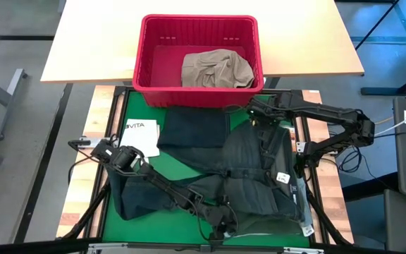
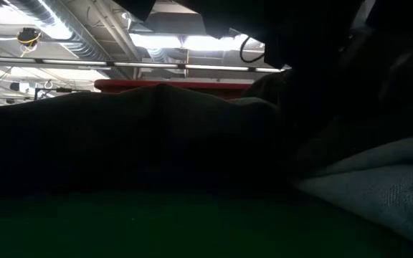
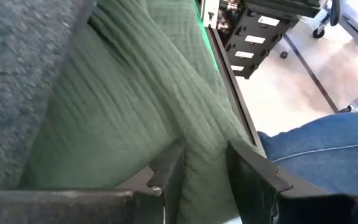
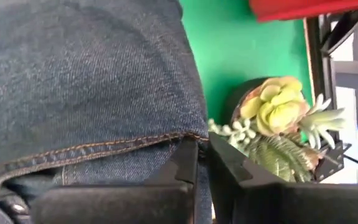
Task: Fold Laundry from Bin
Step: Remove the dark blue jean from the red bin
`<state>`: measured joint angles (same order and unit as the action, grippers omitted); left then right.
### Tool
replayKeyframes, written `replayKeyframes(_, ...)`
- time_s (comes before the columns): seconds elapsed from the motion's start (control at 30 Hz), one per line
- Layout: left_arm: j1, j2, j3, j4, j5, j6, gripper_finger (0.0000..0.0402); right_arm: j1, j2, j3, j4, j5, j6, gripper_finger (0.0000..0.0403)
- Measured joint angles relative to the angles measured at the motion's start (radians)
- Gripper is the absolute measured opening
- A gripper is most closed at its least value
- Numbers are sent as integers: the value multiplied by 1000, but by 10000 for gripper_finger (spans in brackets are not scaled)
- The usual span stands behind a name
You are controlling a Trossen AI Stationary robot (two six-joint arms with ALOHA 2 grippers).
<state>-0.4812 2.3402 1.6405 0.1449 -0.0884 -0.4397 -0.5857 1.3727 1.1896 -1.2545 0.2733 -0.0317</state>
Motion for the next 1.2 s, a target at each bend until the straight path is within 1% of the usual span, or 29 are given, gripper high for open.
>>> replayKeyframes(0.13,-1,0,0,-9,5,-1,117,-56,0,0,39,4,0,21)
replayKeyframes(0.47,-1,0,0,-19,6,-1,117,-239,0,0,122,3,-29,21)
replayKeyframes(0.63,-2,0,0,-24,10,-6,117,-306,2,0,182,-20,-39,21)
replayKeyframes(0.8,-2,0,0,-24,12,-6,117,-341,36,0,198,-26,-52,21)
replayKeyframes(1.03,-2,0,0,-24,11,-6,117,-338,112,1,208,-23,-54,21)
replayKeyframes(1.2,1,0,0,-24,12,-5,117,-338,120,3,210,-27,-54,21)
